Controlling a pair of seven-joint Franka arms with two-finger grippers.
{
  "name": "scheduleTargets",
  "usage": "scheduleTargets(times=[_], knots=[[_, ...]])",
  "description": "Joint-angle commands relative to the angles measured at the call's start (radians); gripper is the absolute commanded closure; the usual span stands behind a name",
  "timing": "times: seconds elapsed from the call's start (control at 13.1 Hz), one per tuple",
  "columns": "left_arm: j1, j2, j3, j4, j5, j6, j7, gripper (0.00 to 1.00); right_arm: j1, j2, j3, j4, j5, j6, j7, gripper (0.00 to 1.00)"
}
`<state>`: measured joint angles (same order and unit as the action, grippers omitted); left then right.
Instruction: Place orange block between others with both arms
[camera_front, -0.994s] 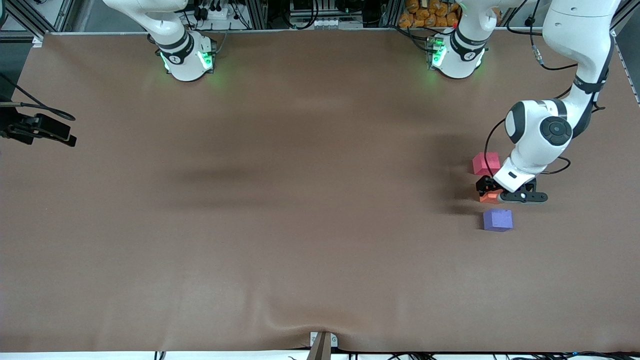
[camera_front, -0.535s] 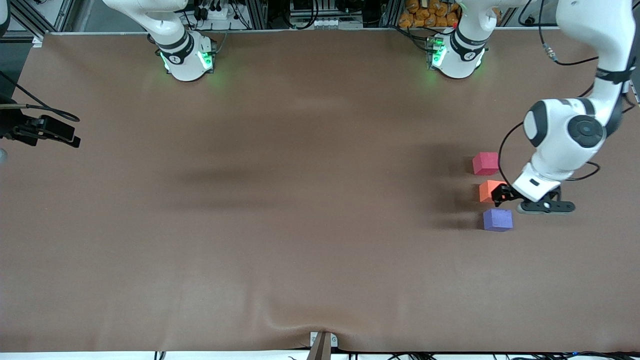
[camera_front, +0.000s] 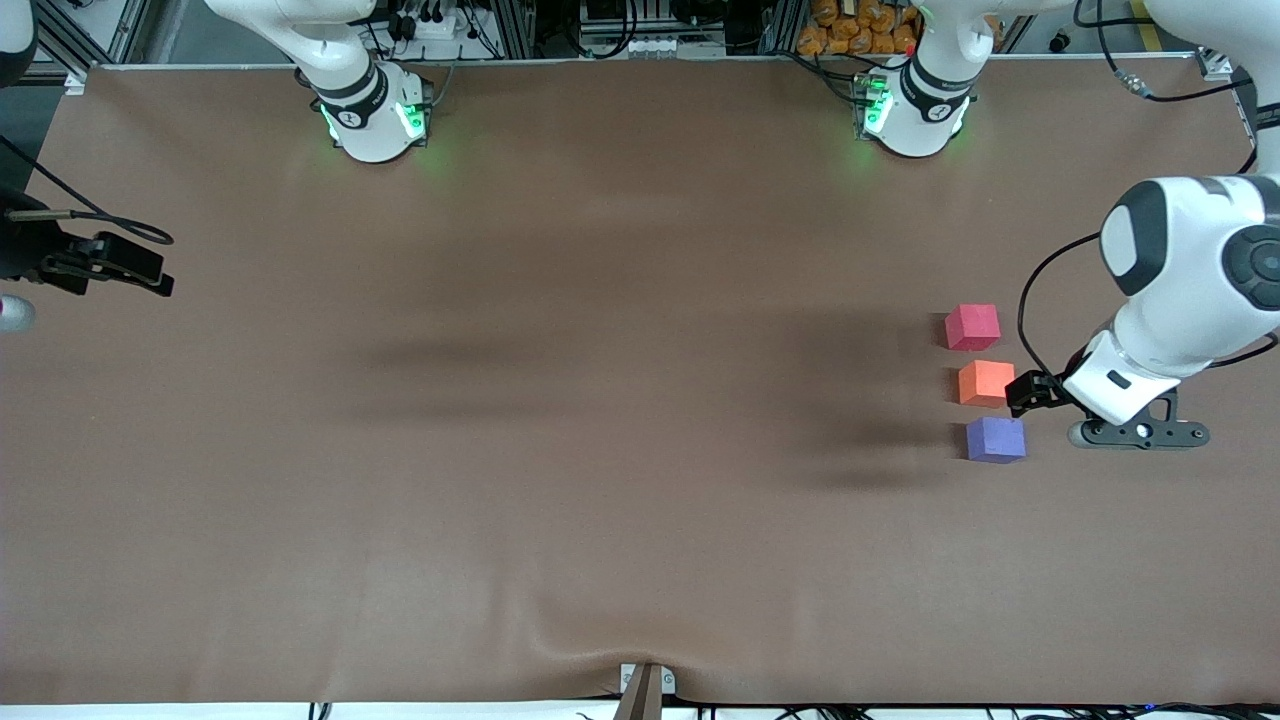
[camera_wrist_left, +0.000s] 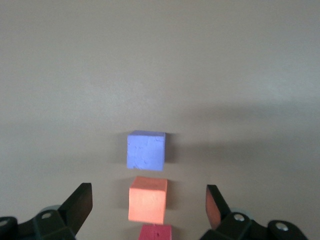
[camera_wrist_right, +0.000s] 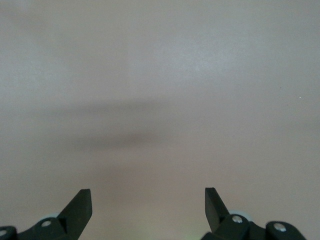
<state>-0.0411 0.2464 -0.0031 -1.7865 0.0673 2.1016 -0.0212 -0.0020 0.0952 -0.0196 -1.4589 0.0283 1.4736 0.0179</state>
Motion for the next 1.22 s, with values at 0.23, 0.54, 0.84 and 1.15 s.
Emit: scheduleTargets(times=[0.23, 0.54, 0.84, 1.15], knots=[[-0.025, -0.073, -0.037, 0.2, -0.04, -0.325, -0.077, 0.0, 0.004, 0.006, -0.003, 0.008, 0.019, 0.001, -0.004, 0.0], [-0.082, -0.192, 0.002, 0.203, -0.038, -0.425, -0.098, 0.0, 0.004, 0.008, -0.003, 0.008, 0.019, 0.001, -0.004, 0.0], [-0.063, -0.324, 0.018, 0.202, -0.024, -0.569, -0.068, 0.0, 0.004, 0.008, -0.003, 0.008, 0.019, 0.001, -0.004, 0.0], [-0.034, -0.362, 0.028, 0.203, -0.035, -0.629, -0.037, 0.0, 0.005, 0.008, -0.003, 0.008, 0.019, 0.001, -0.004, 0.0]])
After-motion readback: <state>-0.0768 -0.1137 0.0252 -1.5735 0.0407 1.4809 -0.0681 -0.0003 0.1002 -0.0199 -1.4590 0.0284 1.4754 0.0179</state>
